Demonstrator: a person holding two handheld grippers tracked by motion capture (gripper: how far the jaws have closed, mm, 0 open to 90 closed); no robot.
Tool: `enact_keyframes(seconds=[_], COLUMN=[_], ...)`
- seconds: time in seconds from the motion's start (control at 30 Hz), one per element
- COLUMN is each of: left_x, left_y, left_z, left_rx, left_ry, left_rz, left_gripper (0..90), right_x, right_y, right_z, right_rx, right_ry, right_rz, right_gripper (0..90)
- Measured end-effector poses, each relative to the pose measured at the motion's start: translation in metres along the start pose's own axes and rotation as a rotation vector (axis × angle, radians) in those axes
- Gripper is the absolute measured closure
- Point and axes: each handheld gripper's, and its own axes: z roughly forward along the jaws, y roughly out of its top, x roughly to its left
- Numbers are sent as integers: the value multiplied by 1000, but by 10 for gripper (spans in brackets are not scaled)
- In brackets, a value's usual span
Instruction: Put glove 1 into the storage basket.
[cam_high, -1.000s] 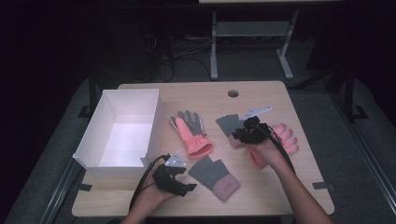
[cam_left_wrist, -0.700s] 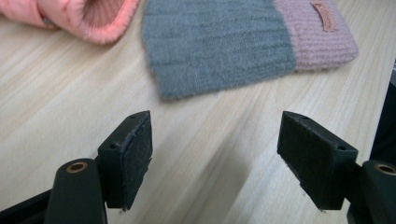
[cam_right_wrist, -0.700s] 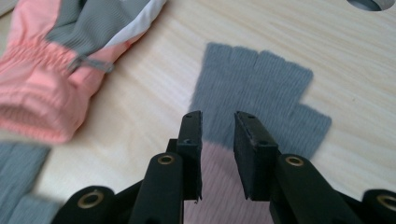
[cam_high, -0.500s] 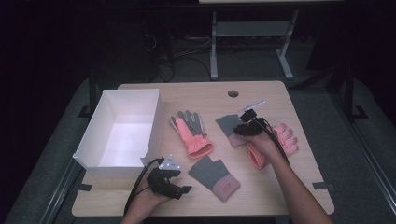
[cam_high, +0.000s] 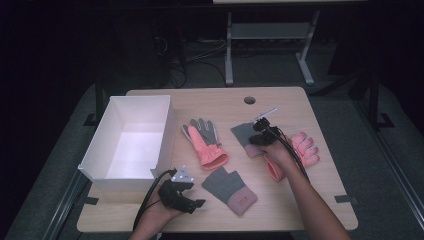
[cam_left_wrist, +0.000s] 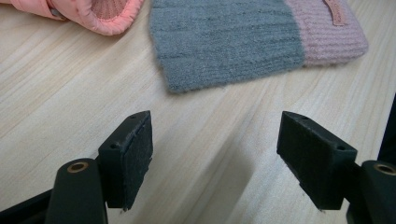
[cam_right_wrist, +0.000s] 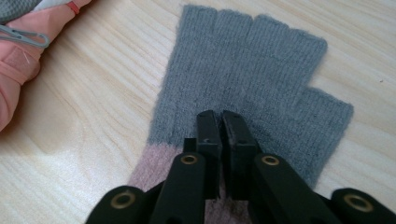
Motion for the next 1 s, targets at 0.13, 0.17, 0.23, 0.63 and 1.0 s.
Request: enact_keyframes(seconds=[0.13,0.17,0.23,0.63,1.0], left_x=[0,1,1,1,2], left_y=[0,1,1,4,6], left_z=[0,-1,0,-1,1], left_rx=[-11,-7,-3,-1,-8], left_ry=[3,3,1,-1,-6], left_rz=[-8,-1,-1,17,14], left_gripper=[264,264,264,263,264], right_x=[-1,-1,-1,10,26], right_y=[0,0,0,-3,-9], right_z=[-5,-7,-13,-44,-73], right_rx=[-29,-42,-59,-124,-176], right_ry=[9,12,28,76,130], right_rz=[-2,0,4,-4,-48], right_gripper=[876,877,877,877,878])
